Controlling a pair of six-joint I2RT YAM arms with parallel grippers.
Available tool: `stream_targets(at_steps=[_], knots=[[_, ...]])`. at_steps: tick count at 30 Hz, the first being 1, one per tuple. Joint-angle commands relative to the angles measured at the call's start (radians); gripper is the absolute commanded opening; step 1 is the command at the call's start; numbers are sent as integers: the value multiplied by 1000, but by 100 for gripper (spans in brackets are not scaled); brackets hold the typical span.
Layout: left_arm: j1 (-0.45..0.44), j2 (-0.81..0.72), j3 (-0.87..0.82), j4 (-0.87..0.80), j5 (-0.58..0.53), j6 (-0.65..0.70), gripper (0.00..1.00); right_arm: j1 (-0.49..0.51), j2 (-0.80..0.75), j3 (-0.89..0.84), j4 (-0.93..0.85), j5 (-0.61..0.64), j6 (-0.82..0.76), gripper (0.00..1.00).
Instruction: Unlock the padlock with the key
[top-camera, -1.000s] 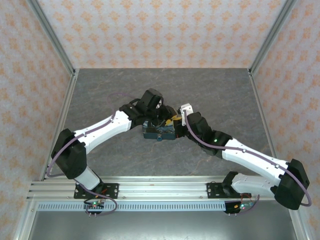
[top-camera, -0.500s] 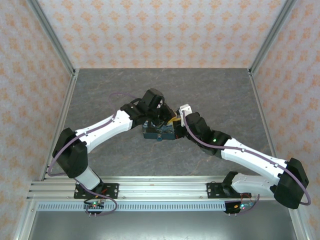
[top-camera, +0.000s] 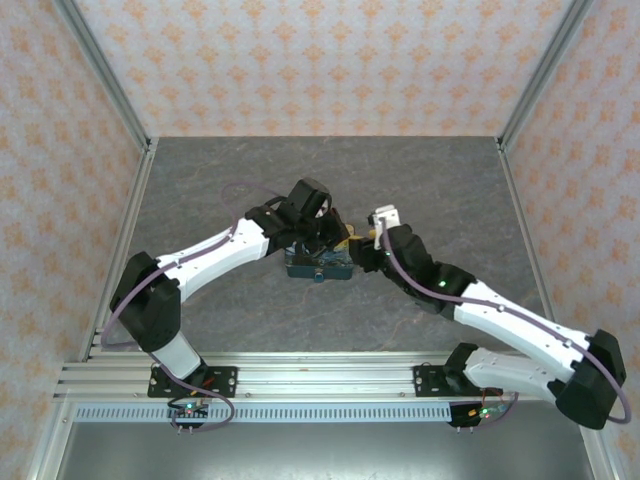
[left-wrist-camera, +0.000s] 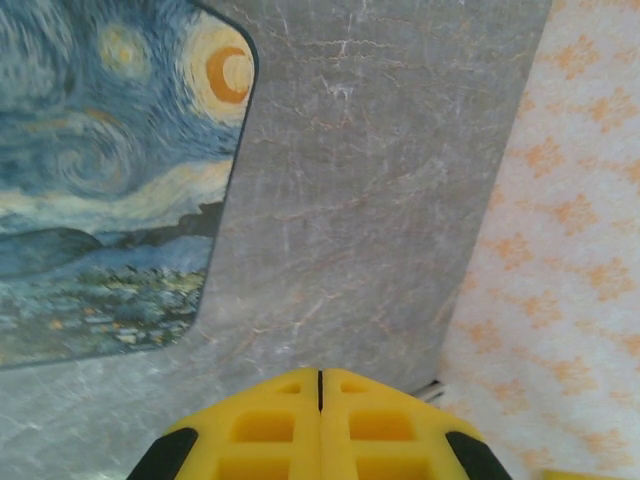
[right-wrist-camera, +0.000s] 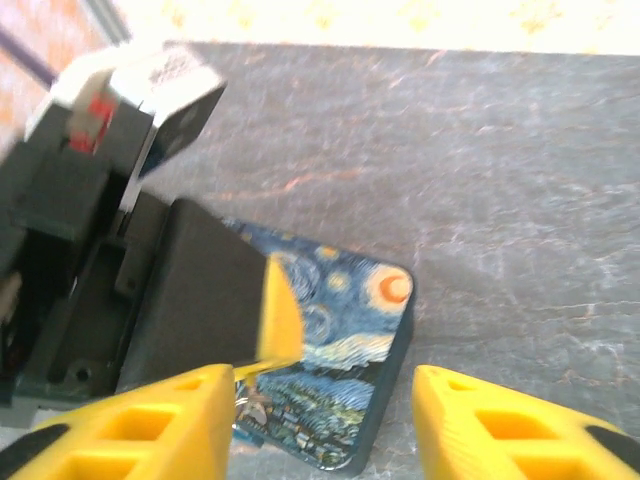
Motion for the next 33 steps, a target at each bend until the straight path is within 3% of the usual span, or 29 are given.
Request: stream_targets(at_steps=[1,5,10,15,22,29,33], knots=[[8,-13,68,-52,-72,189,0,-58,-76,-5,-58,21,95,53],[9,-44,73,-19,-108,294,0,-151,-111,-62,11,-124,282,57],[18,-103,-46,275,-44,343,0,-227,-74,-186,298,-318,606,59],[26,-156,-177,574,-52,335,0,-259,-20,-309,638,-366,881,60],[31,-164,-334,974,-121,178,0,-275,27,-368,909,-360,1074,58],[31,-112,-392,1149,-237,9,0,-274,70,-338,995,-364,1234,58],[27,-85,-404,1181,-272,-43,0,-266,102,-302,995,-387,1282,64]])
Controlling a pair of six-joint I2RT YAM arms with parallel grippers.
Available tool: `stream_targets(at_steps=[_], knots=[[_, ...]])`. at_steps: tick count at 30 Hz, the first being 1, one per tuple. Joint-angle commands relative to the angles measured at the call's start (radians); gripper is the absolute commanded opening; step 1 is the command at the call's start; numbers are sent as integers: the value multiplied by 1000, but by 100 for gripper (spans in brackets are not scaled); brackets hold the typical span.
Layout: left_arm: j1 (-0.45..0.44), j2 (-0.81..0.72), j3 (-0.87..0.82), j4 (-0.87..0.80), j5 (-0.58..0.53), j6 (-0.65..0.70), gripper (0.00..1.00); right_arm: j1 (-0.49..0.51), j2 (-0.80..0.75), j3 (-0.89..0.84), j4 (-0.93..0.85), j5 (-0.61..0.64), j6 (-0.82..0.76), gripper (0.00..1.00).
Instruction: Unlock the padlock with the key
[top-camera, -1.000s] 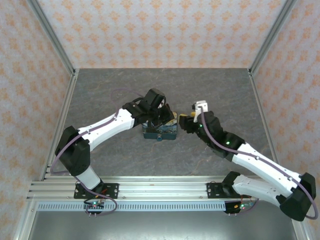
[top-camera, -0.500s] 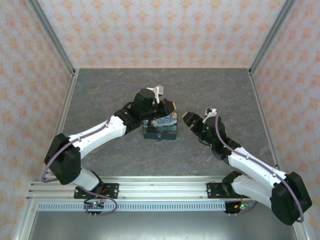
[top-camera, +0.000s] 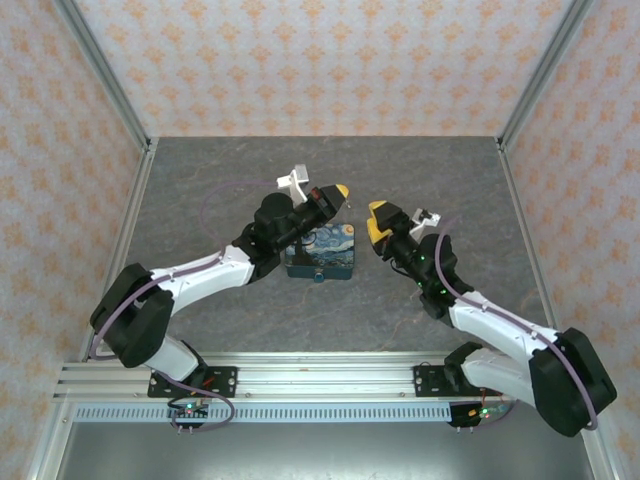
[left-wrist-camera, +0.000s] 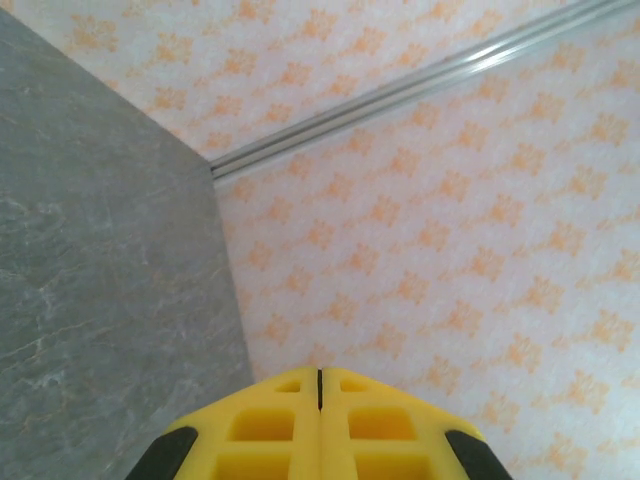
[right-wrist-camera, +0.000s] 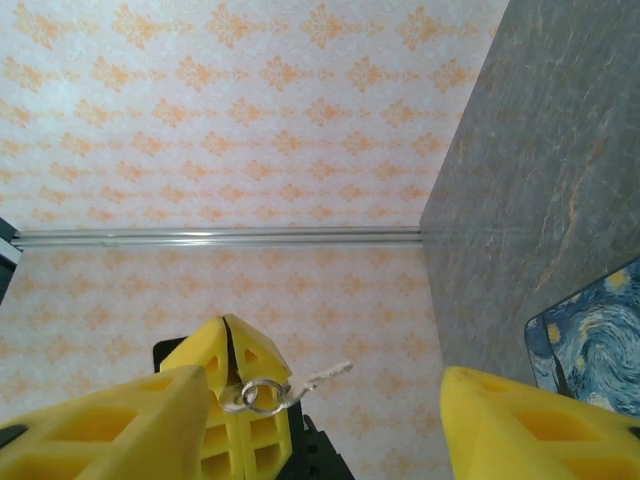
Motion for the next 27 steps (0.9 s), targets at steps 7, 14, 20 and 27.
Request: stream_targets(at_steps=[7,14,20,27], knots=[[-8,49,-21,126,-76,-94,0,61,79,105,92,4,113,68],[-15,51,-20,119,-81,-91,0,106,172,148,131,21,138,66],[-21,46,-28,119,-79,-87,0,106,199,150,161,55,148,62],[-28,43,-53,136,-87,-91,0,105,216,157,179,81,159,50]])
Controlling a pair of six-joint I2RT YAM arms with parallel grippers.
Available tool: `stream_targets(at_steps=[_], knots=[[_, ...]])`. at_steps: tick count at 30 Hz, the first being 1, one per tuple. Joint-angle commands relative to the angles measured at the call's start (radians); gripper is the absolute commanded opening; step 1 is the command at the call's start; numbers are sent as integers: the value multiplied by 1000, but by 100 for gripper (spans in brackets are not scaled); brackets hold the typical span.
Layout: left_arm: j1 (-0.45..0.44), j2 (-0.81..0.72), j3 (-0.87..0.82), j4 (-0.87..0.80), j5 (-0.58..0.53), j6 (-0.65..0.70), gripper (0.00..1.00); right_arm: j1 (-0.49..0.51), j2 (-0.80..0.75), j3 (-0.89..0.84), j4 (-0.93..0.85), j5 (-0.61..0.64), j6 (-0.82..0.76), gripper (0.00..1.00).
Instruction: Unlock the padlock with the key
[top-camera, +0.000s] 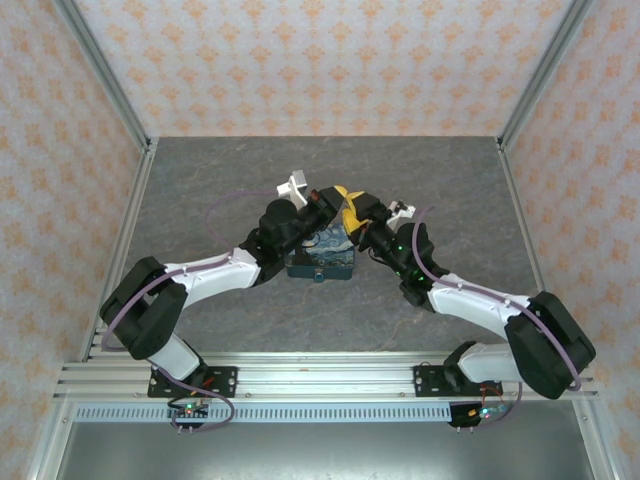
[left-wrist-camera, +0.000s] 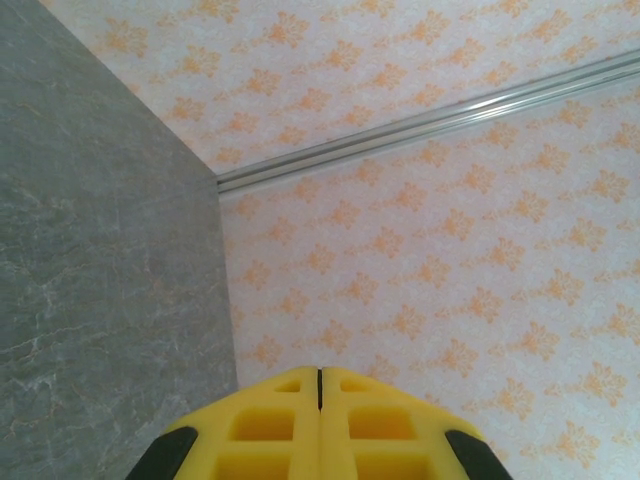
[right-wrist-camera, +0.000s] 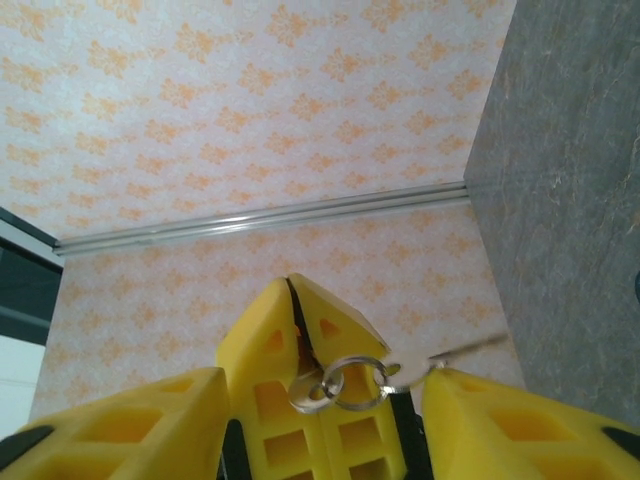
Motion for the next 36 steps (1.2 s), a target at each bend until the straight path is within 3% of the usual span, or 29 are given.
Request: stream_targets(at_steps=[1,8,18,24,26,29,31,36], knots=[[-15,-6,-17,51,-19,-1,0,4,9,31,62,35,19,47],[-24,-6,-30,59,-24,-5,0,3,25,43,73,47,26,24],[-31,-3,-28,61,-29,-11,0,2,40,39,92,52,42,1],[-31,-5,-15,6,-30,-26,0,-7,33,17,98,52,43,0],[-31,-19,-4,-51,-37,-29,13,-11,23,3,90,50,38,0],[-26,-57,21,-176,-48,-21,50,-23,-3,-22,58,39,17,0],[-15,-91,48,-283,-48,4,68,-33,-34,-37,14,21,-15,0],[23,-156,129,-548,-12,68,85,-62,-124,-62,-111,-34,-131,0]])
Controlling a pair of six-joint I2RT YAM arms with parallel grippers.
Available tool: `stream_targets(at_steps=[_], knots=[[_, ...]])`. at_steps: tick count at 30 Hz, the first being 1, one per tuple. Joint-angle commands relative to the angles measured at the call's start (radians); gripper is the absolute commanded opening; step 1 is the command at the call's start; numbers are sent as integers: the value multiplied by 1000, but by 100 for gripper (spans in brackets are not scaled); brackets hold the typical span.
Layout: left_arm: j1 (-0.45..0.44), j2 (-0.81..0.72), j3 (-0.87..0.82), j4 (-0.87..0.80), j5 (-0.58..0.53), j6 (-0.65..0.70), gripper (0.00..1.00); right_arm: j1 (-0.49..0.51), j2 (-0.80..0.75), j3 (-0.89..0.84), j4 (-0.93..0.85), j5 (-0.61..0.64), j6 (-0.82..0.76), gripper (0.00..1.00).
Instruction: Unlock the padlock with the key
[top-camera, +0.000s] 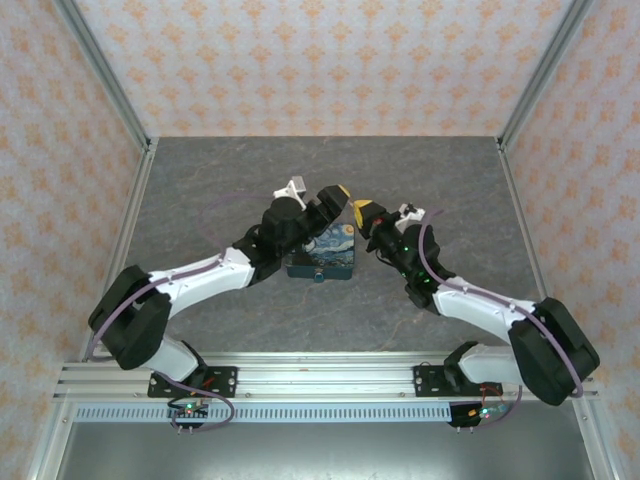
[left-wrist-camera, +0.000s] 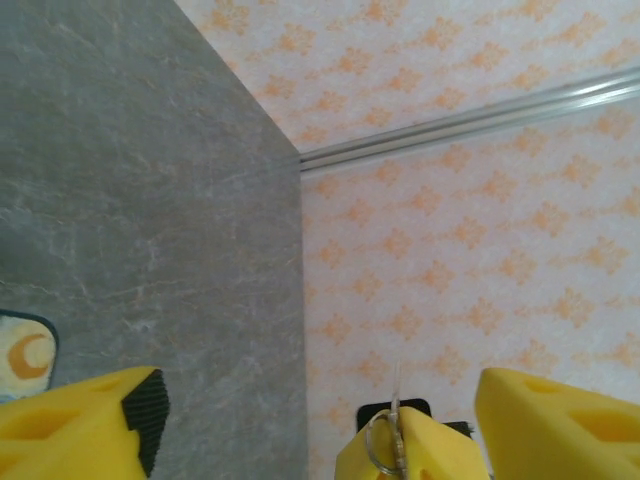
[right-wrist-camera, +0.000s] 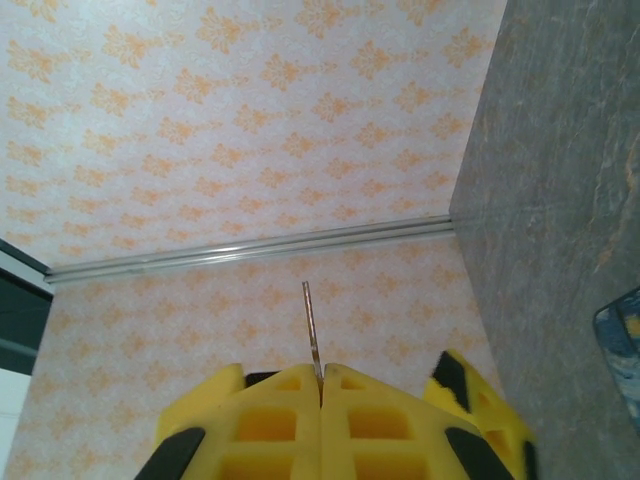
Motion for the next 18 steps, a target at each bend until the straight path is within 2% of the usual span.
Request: stream_targets(at_steps=[1,5,6,9,12,18], knots=[[34,-66,84,-234,41,65,88,-19,-82,-16,-93,-60,-123,0],[69,-59,127,-331,143,96,95,-26,-133,-11,-191,-96,-232,0],[72,-53,134,-343,169,104,100,-26,-140,-11,-202,-99,-258,0],[74,-24,151,-369,231,113,100,-26,-146,-19,-206,-92,-290,0],[69,1,133,-325,264,93,94,-25,-128,-18,-189,-79,-285,0],[54,29,105,-252,264,57,71,6,-70,10,-157,-52,-274,0]])
